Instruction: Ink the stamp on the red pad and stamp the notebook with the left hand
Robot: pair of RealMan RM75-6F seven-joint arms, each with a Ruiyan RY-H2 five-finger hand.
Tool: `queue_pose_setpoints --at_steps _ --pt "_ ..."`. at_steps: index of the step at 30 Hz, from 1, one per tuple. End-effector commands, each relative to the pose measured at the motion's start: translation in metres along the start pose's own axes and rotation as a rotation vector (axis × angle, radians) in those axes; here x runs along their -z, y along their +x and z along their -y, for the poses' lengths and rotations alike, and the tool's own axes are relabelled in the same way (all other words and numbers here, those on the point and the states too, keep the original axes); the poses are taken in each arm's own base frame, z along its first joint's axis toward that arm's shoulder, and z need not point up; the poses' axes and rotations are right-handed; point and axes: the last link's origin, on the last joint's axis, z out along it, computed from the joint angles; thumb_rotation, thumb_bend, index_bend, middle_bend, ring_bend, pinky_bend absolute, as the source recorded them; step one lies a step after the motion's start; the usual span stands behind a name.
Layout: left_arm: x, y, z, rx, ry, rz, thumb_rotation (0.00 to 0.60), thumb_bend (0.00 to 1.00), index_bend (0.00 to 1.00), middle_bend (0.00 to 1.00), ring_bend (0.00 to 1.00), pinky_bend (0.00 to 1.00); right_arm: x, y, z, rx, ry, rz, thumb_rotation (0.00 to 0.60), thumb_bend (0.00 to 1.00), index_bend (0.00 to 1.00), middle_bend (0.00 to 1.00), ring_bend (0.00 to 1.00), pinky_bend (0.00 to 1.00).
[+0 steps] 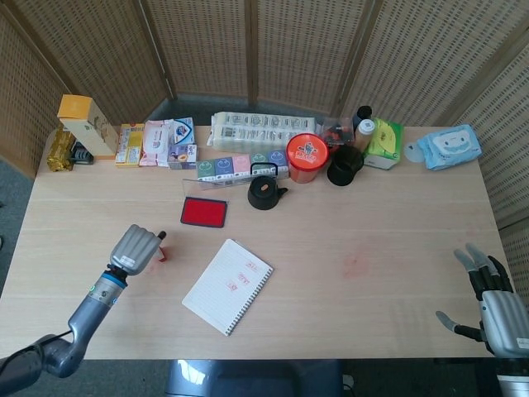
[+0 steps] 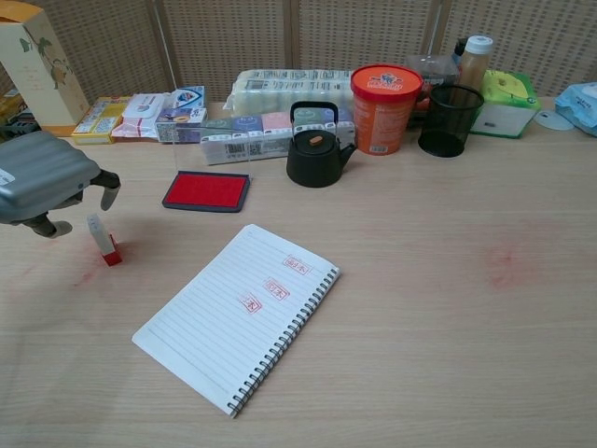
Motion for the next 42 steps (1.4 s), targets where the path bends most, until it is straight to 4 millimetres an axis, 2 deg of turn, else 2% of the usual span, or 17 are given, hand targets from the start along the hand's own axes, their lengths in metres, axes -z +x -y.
queue_pose_setpoints --at_steps 1,42 --pt "-0.002 0.0 -0.002 -0.004 0.0 0.002 0.6 0.23 0.45 1.0 1.0 1.0 0.0 0.0 0.0 -0.001 0.0 0.0 0.6 0.09 0.0 0.0 0.0 0.0" --pt "-0.01 -0.008 -0.019 -0.036 -0.006 0.033 0.6 0.33 0.45 1.0 1.0 1.0 0.0 0.003 -0.001 -0.012 0.004 -0.007 0.6 0.09 0.0 0.0 0.0 0.0"
